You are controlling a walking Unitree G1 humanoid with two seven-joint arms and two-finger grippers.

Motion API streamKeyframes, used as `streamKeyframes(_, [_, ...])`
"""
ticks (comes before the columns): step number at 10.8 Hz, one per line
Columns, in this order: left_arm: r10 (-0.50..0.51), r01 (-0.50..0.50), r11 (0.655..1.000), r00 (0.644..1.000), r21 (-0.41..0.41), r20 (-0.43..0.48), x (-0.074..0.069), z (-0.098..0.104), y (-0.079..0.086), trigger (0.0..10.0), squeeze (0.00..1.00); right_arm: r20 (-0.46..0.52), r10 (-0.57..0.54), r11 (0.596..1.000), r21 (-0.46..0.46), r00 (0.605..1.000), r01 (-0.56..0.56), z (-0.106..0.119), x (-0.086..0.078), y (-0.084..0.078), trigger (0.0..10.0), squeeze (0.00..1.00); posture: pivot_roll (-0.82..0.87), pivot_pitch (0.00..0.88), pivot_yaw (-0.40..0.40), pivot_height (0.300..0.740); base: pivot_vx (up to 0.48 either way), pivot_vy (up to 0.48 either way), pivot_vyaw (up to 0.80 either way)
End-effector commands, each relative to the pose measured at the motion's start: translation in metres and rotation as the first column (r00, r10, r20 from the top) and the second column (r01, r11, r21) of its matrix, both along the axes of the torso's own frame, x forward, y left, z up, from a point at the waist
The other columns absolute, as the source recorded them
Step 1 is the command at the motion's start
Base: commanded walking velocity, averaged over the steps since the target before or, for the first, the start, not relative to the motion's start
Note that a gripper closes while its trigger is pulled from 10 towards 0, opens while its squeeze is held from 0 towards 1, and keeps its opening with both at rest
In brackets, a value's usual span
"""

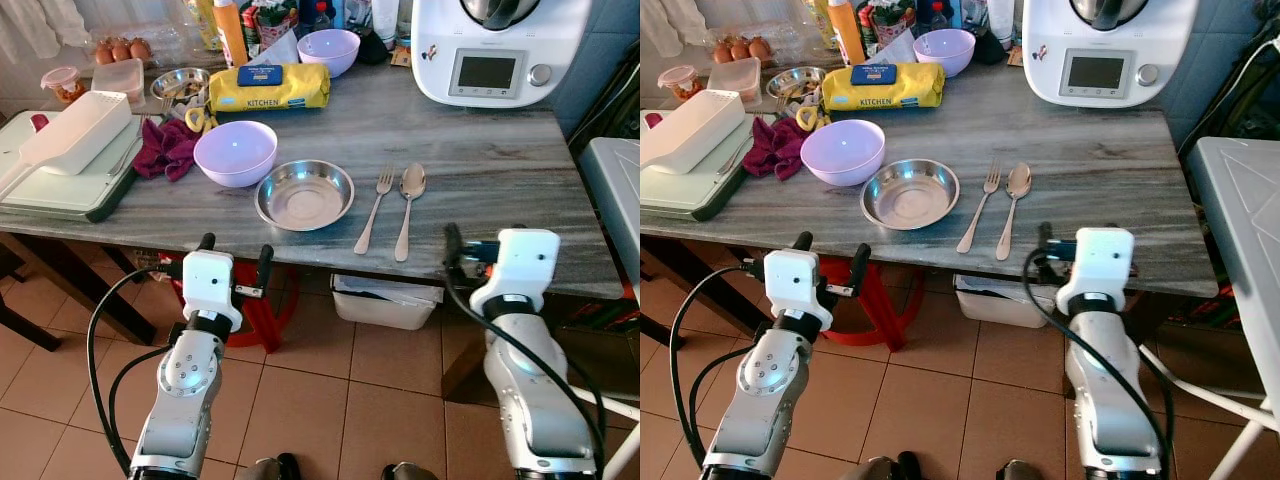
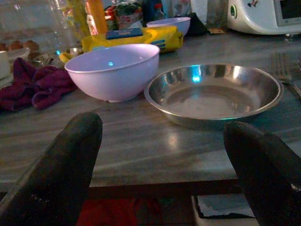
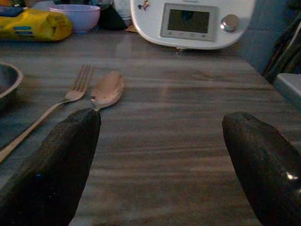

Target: Setting the table

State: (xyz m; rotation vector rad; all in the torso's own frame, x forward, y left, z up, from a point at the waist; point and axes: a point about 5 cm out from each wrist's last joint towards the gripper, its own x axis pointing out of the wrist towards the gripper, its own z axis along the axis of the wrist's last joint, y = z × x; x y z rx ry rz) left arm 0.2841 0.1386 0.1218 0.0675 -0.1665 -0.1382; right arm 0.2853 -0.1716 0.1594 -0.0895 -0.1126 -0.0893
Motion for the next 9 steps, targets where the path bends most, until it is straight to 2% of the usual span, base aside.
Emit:
streamKeyframes(1, [0.018,-0.018,1.0,1.0,0.018,-0.019,-0.0016,-0.0046,0.0029,10.0,0.0,0.014,0.01,1.0,0.006,1.0,-0.01,0.0049,-0.0003,0.0027,10.0,0.0,-0.1,0.12,0.08,0.74,0.0,0.0,0.0])
streamKeyframes(9, [0.01,-0.009,1.0,0.999,0.02,-0.034,-0.002,-0.0063,0.0005,10.0,0.0,-0.01,-0.008,1.0,0.027,1.0,0.009,0.0021,-0.0004,0.0012,10.0,0.0,-0.11,0.137,0.084,0.74,-0.299,0.0,0.0])
